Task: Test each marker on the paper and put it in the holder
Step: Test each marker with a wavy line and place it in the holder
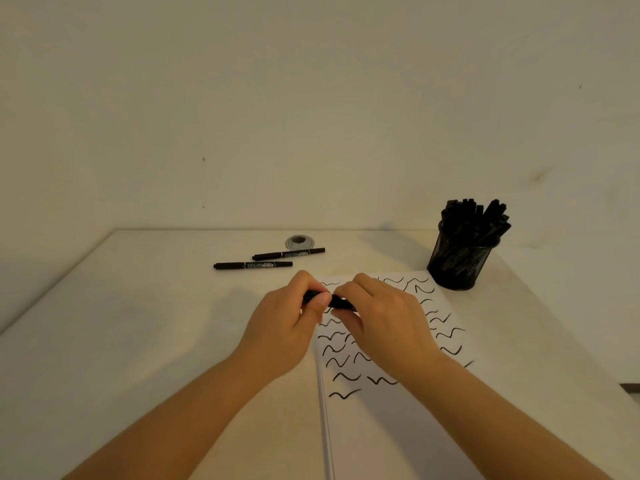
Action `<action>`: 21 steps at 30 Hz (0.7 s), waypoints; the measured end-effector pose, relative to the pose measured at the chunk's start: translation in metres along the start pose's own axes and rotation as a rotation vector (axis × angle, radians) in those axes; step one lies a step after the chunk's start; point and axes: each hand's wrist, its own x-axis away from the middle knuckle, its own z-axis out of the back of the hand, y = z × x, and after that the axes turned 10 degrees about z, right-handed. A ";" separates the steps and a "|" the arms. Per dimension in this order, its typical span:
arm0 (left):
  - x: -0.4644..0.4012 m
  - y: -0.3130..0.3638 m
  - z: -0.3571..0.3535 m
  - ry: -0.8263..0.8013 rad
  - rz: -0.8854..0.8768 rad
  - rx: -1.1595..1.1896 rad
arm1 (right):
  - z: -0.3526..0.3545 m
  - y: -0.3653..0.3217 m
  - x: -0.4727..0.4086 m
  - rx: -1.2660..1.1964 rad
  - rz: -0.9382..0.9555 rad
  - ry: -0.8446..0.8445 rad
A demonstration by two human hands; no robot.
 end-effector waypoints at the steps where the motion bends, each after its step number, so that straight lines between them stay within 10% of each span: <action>1: -0.006 0.002 0.001 -0.017 0.000 0.034 | 0.000 0.004 -0.002 -0.035 -0.043 -0.031; 5: -0.047 -0.004 0.004 -0.045 0.112 0.173 | 0.002 0.030 -0.005 -0.127 -0.273 -0.054; 12: -0.130 -0.064 0.014 -0.090 0.252 -0.562 | 0.037 0.092 -0.024 -0.204 -0.520 0.152; 21: -0.160 -0.099 0.012 -0.174 0.341 -0.740 | 0.072 0.149 -0.020 -0.363 -0.787 0.621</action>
